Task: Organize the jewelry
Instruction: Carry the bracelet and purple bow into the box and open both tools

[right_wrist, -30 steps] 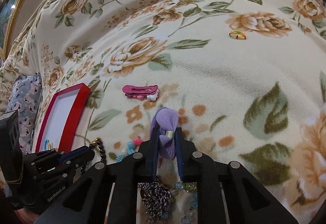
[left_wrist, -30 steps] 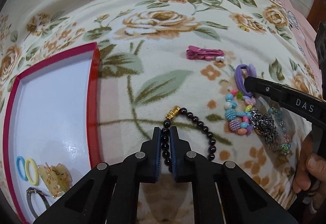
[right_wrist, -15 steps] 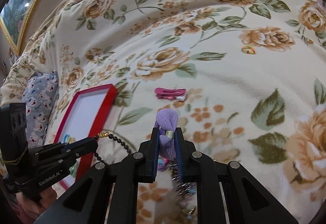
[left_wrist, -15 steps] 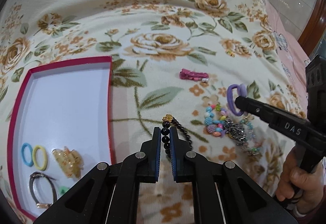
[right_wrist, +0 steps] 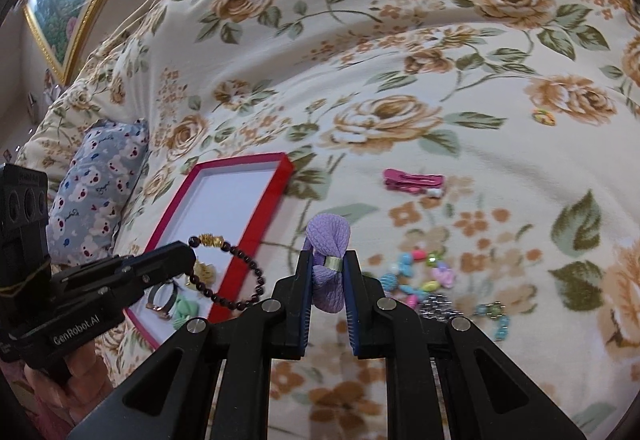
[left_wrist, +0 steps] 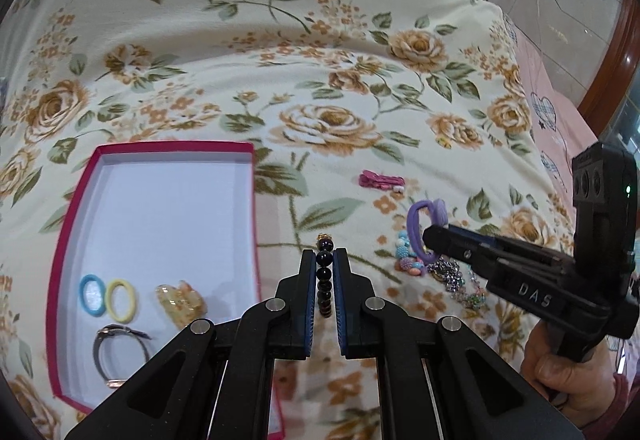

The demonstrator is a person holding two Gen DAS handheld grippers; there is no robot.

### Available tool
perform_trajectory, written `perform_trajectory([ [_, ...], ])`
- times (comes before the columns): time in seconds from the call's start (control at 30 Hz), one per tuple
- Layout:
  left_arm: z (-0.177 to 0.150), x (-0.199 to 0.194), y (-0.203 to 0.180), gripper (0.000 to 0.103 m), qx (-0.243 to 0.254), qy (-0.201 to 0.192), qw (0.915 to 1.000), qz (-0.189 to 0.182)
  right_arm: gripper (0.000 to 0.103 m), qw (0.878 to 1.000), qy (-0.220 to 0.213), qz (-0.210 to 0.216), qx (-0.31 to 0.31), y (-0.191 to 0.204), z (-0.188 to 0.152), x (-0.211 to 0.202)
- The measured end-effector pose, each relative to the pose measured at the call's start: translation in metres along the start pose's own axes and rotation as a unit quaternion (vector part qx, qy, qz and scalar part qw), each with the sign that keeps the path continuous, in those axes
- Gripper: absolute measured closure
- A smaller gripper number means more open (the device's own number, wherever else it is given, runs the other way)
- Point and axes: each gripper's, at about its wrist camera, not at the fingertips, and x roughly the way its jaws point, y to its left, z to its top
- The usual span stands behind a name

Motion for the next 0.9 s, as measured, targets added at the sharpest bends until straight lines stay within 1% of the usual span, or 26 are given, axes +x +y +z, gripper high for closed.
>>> perform_trajectory([
  [0.5,0.002,-0.027,0.05,0.096,-0.044,-0.025,0.9982,0.032,0.089,0.998,0.024,0.039,-0.042,0.054,0.004,0.03],
  [0.67,0.003,-0.031,0.068,0.096,-0.06,-0.03,0.9968,0.044,0.089,0.996,0.034,0.053,-0.058,0.076,0.005,0.042],
  [0.9,0.003,-0.032,0.094,0.096,-0.085,-0.033,0.9946,0.049,0.089,0.993,0.053,0.068,-0.076,0.102,0.003,0.064],
])
